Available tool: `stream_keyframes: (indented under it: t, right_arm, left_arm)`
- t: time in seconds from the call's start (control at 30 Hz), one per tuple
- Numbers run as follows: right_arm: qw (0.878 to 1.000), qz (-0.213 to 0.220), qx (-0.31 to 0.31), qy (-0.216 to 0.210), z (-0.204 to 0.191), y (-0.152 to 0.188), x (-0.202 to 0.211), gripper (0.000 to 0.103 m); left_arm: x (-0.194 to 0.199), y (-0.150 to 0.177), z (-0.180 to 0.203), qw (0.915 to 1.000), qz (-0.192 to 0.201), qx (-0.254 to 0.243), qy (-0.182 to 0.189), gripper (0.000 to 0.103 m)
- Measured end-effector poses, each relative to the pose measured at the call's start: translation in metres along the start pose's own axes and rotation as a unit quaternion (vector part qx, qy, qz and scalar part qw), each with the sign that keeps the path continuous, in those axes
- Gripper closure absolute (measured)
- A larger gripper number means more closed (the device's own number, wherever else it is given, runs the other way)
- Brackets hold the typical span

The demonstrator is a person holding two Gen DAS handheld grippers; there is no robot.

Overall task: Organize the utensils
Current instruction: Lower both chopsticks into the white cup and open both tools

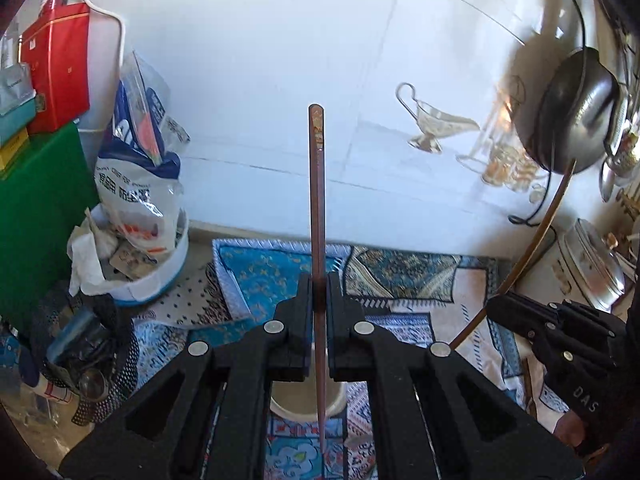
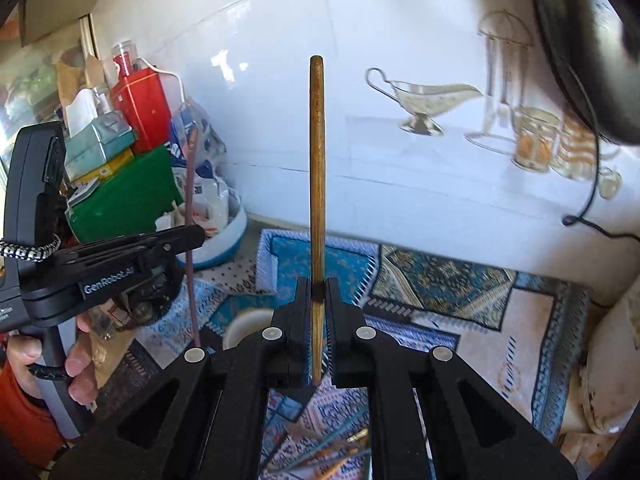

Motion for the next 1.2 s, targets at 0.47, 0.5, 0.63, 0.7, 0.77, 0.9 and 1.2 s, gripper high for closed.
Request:
stream_keyframes:
  t: [0.47, 0.5, 0.63, 0.7, 0.77, 0.9, 1.2]
  right_arm:
    - [0.998, -0.053, 0.001, -0.041, -0.036, 0.025, -0.069, 0.097]
    - [0.997, -0.06, 0.002, -0.04, -0.036, 0.031, -0.073, 0.097]
    - [0.996, -0.085, 0.003, -0.039, -0.032, 0.049, -0.086, 0.097]
    - [0.994, -0.099, 0.004, -0.037, -0.029, 0.059, -0.091, 0.097]
    - [0.993, -0.111, 0.006, -0.034, -0.027, 0.067, -0.096, 0.097]
    - [0.991, -0.128, 0.01, -0.034, -0.026, 0.077, -0.099, 0.097]
    - [0.989, -0.144, 0.025, -0.026, -0.026, 0.085, -0.095, 0.097]
  left_arm:
    - [-0.06, 0.002, -0.037, 0.9995, 0.011, 0.027, -0.016, 0.099]
    - [-0.064, 0.006, -0.039, 0.9995, 0.008, 0.027, -0.017, 0.099]
    - [-0.076, 0.025, -0.042, 0.9995, -0.006, 0.02, -0.022, 0.099]
    - [-0.079, 0.036, -0.043, 0.9995, -0.015, 0.019, -0.023, 0.099]
    - [-0.079, 0.046, -0.043, 0.9992, -0.027, 0.019, -0.022, 0.099]
    - [-0.075, 0.063, -0.045, 0.9982, -0.051, 0.026, -0.018, 0.099]
    - [-0.061, 0.074, -0.039, 0.997, -0.077, 0.006, -0.007, 0.099]
Point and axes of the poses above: each gripper's, at about its wrist camera, not at the fingertips, and x roughly against the way its jaws point, z to its right, y to its underside, the point moved 9 cm from there along -x, roughly the way its jaws point, and after that the axes turned 13 degrees about z, right-handed, at the moved point
